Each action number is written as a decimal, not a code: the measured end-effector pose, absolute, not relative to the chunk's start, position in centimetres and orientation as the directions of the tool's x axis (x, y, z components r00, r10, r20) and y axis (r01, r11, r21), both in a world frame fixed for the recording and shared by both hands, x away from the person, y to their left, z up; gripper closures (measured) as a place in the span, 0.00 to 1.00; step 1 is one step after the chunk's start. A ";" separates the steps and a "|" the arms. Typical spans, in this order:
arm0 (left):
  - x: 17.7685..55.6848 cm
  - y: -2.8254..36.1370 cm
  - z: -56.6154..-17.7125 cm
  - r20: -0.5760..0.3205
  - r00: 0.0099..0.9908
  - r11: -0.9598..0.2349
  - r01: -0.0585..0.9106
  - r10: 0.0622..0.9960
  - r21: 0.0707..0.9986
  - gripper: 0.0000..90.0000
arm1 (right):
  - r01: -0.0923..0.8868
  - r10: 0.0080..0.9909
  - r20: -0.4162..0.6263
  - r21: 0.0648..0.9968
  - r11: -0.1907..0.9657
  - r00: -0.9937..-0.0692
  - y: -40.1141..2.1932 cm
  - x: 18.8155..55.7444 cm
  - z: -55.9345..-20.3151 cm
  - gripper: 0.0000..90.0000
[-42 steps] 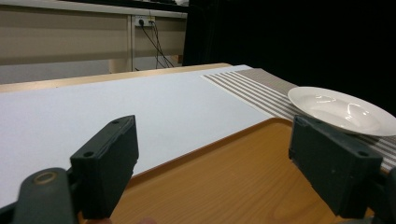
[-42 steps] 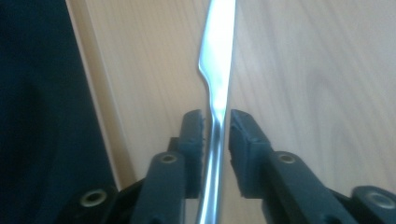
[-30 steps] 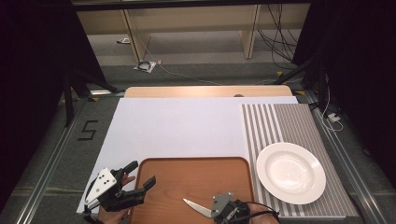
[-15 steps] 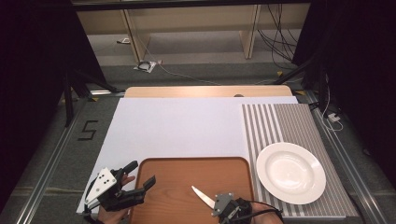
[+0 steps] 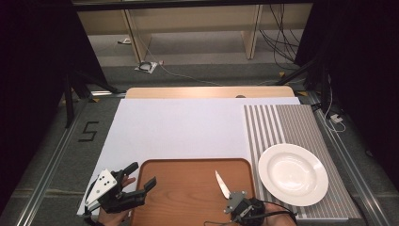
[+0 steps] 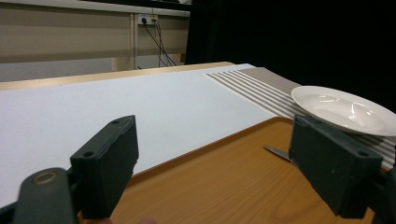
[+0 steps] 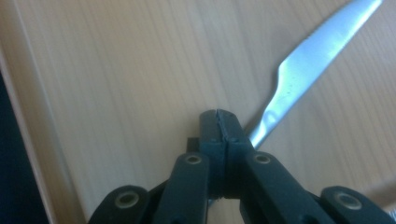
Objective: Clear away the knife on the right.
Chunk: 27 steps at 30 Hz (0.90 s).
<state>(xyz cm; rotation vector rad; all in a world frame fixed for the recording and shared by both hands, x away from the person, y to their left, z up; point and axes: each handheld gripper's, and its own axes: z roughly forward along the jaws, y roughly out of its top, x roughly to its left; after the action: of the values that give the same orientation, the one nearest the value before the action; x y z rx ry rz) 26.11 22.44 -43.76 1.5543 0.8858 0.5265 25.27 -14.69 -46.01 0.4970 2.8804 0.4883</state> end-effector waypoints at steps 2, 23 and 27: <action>26.1 22.4 -43.8 -0.152 0.605 0.000 0.242 0.781 0.970 0.18 | 0.307 0.366 -0.118 0.349 0.886 -0.923 -15.1 25.2 -46.0 1.00; 26.1 22.4 -43.8 -0.152 0.606 -0.001 0.244 0.781 0.970 0.18 | 0.358 0.418 -0.113 0.347 0.867 -0.902 -17.3 25.4 -46.0 1.00; 26.1 22.4 -43.8 -0.151 0.607 -0.002 0.243 0.780 0.970 0.18 | 0.368 0.427 -0.115 0.342 0.865 -0.897 -17.6 25.4 -46.0 1.00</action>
<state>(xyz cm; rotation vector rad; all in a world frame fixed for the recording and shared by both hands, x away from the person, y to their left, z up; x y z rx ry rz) 26.12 22.41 -43.78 1.5584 0.8861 0.5247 25.39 -17.62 -45.95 0.6137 2.8507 0.4680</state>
